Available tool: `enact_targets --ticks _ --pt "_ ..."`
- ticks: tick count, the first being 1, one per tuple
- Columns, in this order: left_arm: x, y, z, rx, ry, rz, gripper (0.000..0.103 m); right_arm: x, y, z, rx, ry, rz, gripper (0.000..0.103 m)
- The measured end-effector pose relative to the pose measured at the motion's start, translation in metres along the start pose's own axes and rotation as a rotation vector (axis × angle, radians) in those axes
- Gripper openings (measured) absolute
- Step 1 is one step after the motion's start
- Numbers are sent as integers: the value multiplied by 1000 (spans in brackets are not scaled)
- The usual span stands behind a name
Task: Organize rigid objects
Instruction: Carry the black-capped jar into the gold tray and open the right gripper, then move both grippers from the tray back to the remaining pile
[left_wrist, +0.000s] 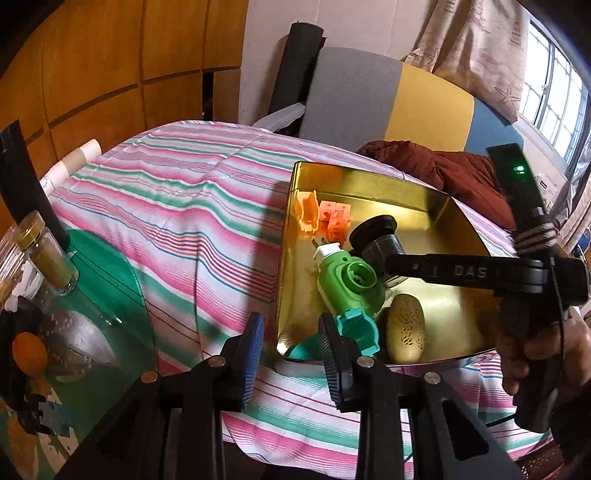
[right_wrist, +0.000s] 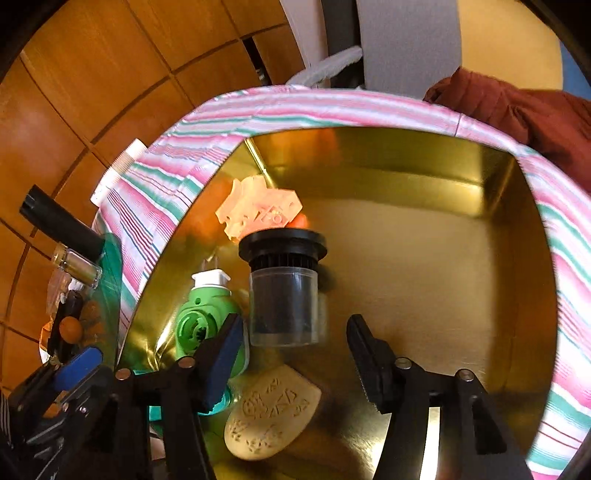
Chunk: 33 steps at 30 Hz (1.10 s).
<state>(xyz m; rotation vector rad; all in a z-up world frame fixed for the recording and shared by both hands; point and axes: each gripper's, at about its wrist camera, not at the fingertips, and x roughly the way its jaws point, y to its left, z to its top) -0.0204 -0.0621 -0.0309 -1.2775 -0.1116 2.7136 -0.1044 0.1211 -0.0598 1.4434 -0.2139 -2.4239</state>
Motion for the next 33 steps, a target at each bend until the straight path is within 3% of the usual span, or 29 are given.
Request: enact_targets --ticks 13,25,33 --pt "-16 -29 8 80 -33 -15 30 -77 -4 -20 -103 -209 -146 66" --pt "-20 -66 10 167 -42 -47 30 -147 -81 -46 -60 -305 -325 69" --pt "-19 -92 9 230 -37 -63 30 -187 -157 -62 57 -337 -460 74"
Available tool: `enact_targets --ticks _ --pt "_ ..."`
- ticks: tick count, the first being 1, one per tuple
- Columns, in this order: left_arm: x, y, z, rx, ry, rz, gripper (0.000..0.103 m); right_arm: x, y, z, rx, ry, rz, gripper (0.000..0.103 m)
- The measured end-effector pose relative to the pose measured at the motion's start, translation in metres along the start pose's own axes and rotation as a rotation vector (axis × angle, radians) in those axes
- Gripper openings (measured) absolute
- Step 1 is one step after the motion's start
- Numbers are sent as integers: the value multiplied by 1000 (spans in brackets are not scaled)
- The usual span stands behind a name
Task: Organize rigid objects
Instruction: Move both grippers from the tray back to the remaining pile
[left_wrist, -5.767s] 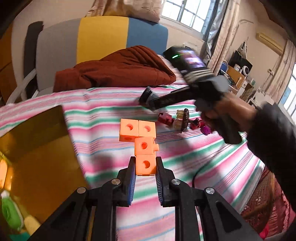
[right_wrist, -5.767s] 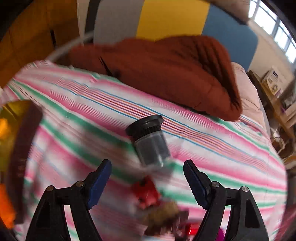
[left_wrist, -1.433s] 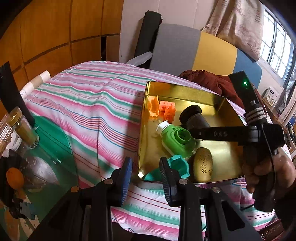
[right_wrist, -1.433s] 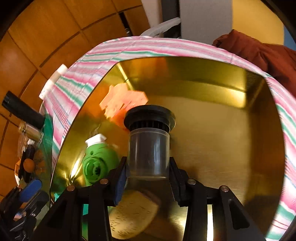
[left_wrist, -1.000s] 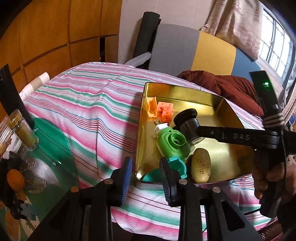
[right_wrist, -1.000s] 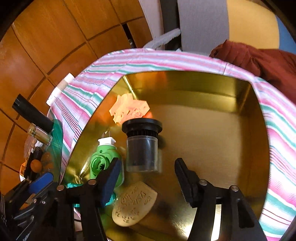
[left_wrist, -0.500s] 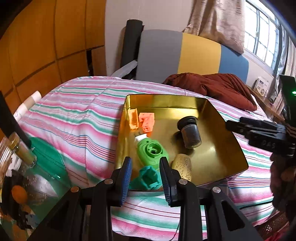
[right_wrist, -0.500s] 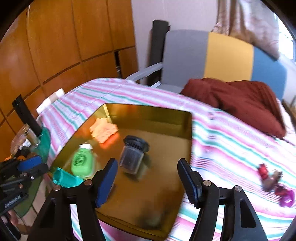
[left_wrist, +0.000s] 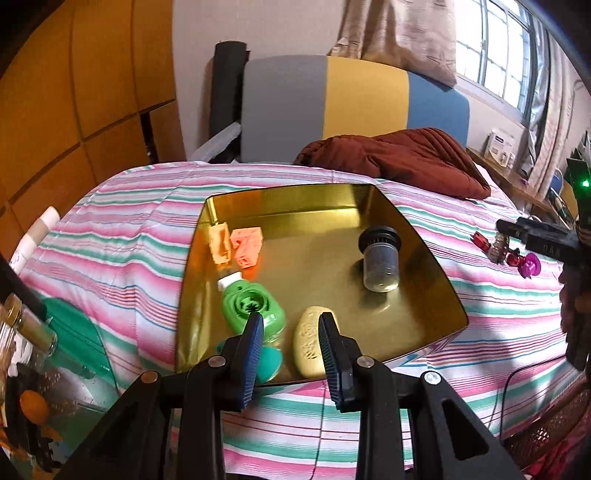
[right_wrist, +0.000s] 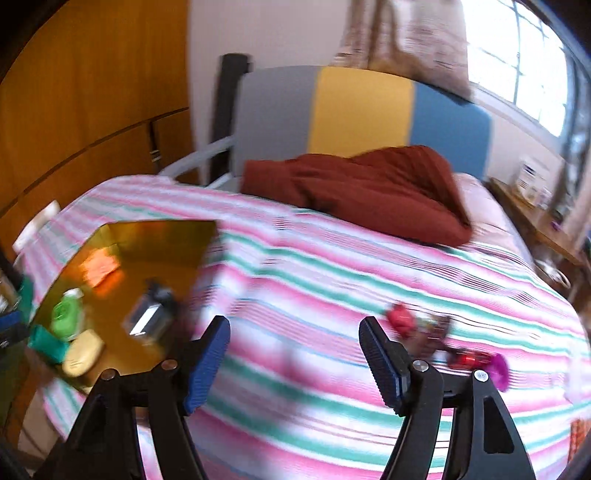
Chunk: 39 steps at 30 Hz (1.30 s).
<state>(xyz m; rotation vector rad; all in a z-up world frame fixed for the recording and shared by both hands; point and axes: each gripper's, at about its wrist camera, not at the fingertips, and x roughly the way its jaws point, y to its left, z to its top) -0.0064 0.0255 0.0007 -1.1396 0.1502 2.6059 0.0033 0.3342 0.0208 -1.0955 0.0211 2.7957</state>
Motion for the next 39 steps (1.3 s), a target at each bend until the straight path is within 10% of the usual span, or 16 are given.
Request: enact_targets --ticks 7,14,39 --pt "1 -18 3 41 -4 -23 30 1 -114 -12 219 -47 -218 77" --pt "6 -31 4 43 4 -26 30 0 -228 -56 705 -34 -338 77" --pt "24 -178 40 280 -2 -209 30 9 -232 -65 813 6 -201 77"
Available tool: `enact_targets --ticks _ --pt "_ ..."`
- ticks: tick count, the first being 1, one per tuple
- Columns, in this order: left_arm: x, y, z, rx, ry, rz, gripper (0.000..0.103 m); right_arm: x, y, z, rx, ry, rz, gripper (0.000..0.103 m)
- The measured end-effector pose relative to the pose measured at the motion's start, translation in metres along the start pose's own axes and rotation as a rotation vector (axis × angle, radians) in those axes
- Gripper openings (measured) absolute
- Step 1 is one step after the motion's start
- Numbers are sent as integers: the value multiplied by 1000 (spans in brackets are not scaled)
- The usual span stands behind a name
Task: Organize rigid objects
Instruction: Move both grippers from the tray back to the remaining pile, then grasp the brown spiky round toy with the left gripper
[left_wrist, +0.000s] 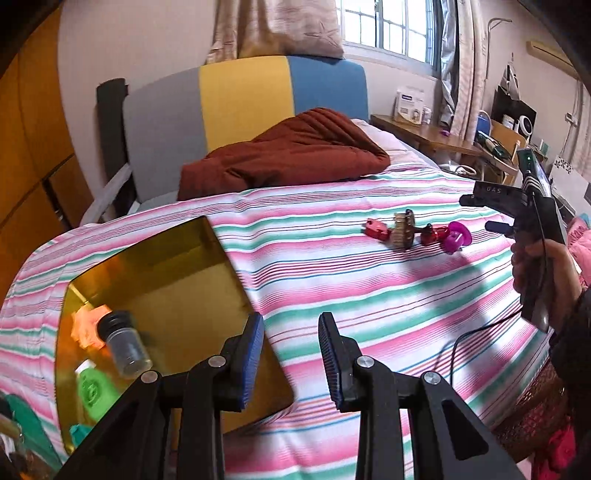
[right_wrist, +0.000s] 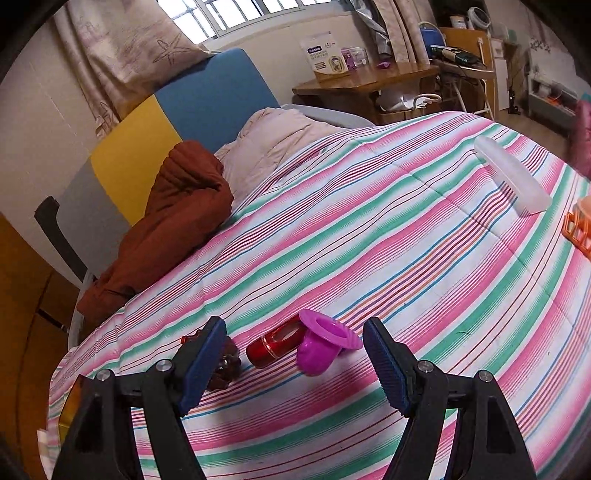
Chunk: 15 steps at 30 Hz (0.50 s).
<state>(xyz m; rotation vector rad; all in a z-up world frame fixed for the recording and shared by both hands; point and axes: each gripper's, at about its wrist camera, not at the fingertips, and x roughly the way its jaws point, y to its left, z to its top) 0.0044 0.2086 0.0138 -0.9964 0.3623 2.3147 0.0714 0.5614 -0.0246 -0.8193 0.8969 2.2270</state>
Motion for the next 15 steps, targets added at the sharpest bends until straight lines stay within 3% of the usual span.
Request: enact_targets --ticks 5,15 --pt "14 -18 12 18 8 -40 30 1 -2 0 6 3 -14 77" --pt "47 -49 29 92 37 -46 30 -2 -16 6 80 -11 -10 77"
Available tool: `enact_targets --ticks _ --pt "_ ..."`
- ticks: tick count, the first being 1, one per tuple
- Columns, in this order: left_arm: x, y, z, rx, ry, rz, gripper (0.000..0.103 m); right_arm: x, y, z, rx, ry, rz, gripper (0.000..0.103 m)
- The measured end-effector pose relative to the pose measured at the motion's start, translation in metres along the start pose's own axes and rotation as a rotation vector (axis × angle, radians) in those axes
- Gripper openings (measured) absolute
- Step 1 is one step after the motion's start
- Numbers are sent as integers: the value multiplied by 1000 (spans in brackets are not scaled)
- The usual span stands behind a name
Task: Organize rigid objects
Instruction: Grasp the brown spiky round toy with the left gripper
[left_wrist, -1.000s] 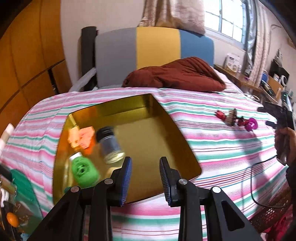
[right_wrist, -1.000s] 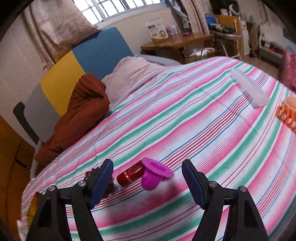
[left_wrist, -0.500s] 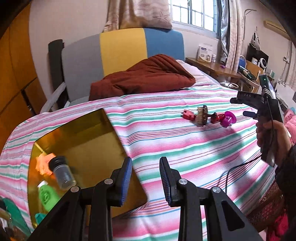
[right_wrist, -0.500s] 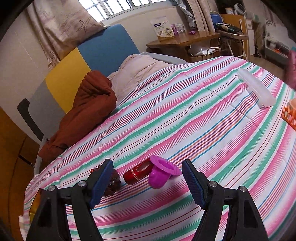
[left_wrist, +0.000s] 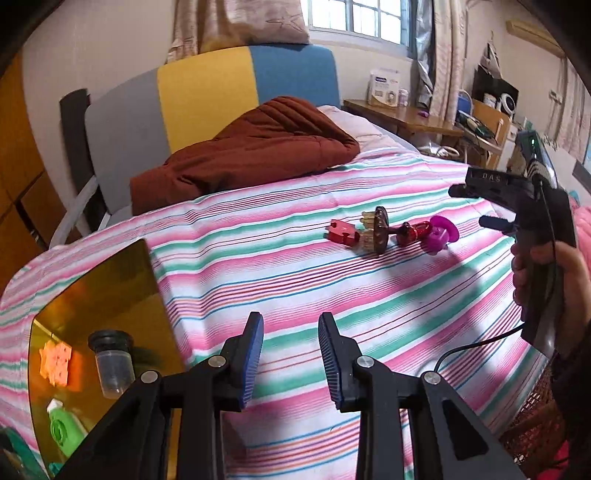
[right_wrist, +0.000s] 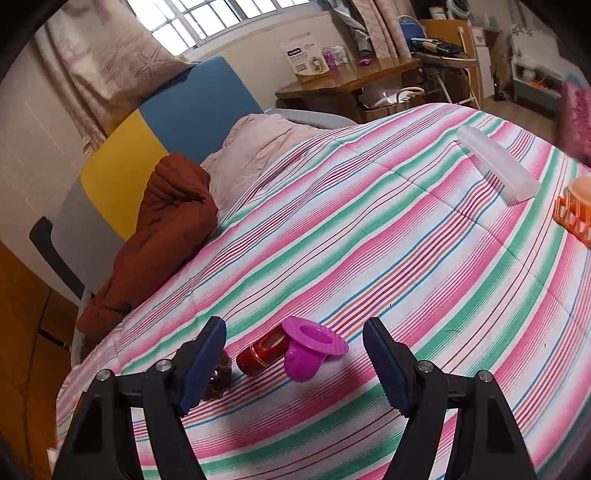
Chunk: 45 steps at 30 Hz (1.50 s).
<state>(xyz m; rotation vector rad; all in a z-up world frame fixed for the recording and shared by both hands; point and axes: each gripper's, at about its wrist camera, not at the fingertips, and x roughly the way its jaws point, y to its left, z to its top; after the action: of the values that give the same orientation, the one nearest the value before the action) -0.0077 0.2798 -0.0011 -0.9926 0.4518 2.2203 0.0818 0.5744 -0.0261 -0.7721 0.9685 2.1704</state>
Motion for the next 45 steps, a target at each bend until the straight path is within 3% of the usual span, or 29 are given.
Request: enact_targets --ticks 16,26,31,38,41,45 --pt "40 -47 23 117 26 -66 30 3 -20 7 117 10 21 78" --pt "75 -57 56 97 38 -205 30 0 -39 9 218 -1 20 78" --pt "98 -72 76 146 46 -266 30 4 -48 9 273 19 33 78" --pt "137 -95 89 254 60 -247 31 9 -47 8 290 46 64 78" --pt "152 -102 90 289 72 -264 39 11 -45 7 281 60 71 79" --pt "159 -107 93 317 41 -269 35 14 -43 6 274 73 73 79"
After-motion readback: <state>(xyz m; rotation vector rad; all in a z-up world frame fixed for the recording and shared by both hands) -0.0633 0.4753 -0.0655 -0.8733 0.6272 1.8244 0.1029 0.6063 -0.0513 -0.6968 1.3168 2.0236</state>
